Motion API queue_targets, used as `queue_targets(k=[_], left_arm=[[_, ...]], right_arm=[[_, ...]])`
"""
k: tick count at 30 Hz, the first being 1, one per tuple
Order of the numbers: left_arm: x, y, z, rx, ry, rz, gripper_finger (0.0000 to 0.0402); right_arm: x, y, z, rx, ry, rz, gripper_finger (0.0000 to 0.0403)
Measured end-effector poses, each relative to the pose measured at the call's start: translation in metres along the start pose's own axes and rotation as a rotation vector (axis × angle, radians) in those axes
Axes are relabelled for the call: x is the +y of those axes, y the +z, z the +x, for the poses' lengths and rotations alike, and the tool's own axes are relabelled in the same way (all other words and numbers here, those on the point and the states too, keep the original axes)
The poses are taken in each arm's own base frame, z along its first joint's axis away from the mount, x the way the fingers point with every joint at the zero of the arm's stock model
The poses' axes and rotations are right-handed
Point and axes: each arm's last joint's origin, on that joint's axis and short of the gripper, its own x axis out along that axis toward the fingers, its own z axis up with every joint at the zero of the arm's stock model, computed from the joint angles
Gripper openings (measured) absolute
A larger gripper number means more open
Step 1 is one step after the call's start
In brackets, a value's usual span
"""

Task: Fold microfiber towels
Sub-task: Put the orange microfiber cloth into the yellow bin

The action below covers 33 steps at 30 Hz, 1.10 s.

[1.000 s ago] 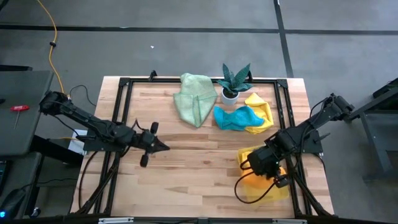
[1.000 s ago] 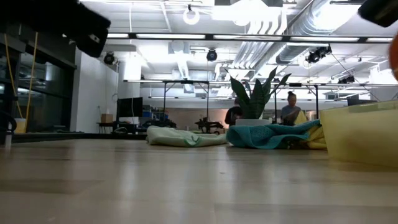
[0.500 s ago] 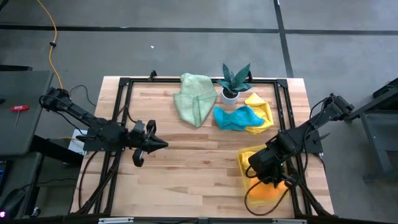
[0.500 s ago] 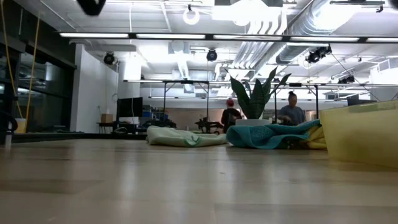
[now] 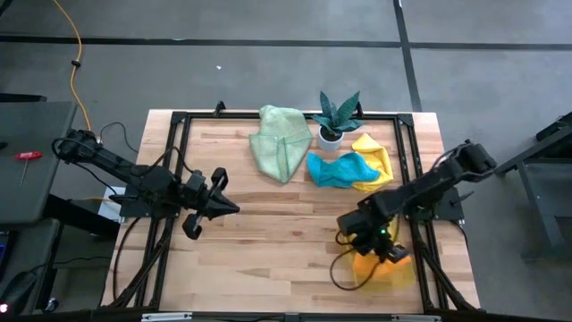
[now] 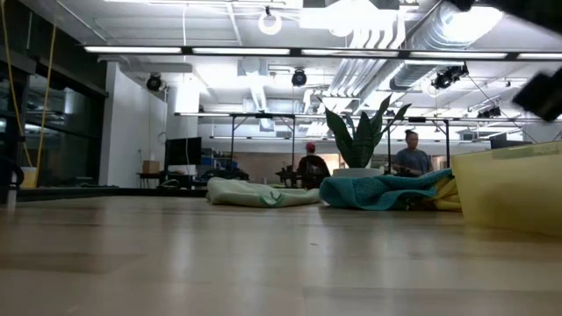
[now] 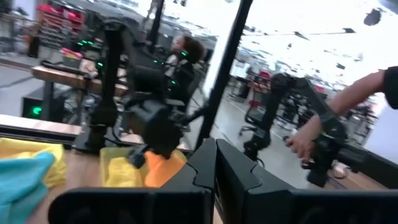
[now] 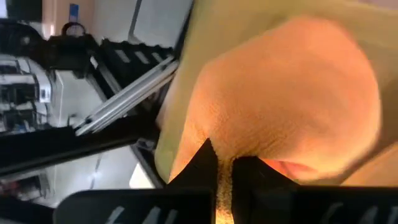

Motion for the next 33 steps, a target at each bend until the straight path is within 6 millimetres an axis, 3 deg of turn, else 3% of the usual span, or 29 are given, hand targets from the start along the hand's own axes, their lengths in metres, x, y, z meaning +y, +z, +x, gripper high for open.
queue_targets(k=[4,8,11,17,21,31,33], left_arm=[[0.0,0.0,0.0,0.009,-0.027,-0.044,0.0],[0.0,0.0,0.0,0.01,-0.024,-0.058,0.0],[0.001,0.0,0.0,0.001,0.003,-0.065,0.0],[0.002,0.0,0.0,-0.007,0.032,-0.112,0.0],[0.003,0.0,0.0,-0.017,0.061,-0.129,0.0],[0.003,0.0,0.0,-0.023,0.078,-0.129,0.0],[0.003,0.0,0.0,-0.023,0.08,-0.129,0.0]], right_arm=[[-0.008,0.006,0.003,-0.004,0.063,0.049,0.0],[0.005,0.021,-0.012,-0.074,0.093,-0.109,0.0],[0.002,0.017,-0.012,-0.068,0.054,-0.141,0.0],[-0.032,-0.018,0.003,0.003,0.009,0.095,0.0],[-0.042,-0.035,0.008,0.042,0.017,0.237,0.0],[-0.052,-0.038,0.016,-0.003,-0.084,0.57,0.0],[-0.053,-0.035,0.013,-0.02,-0.093,0.571,0.0]])
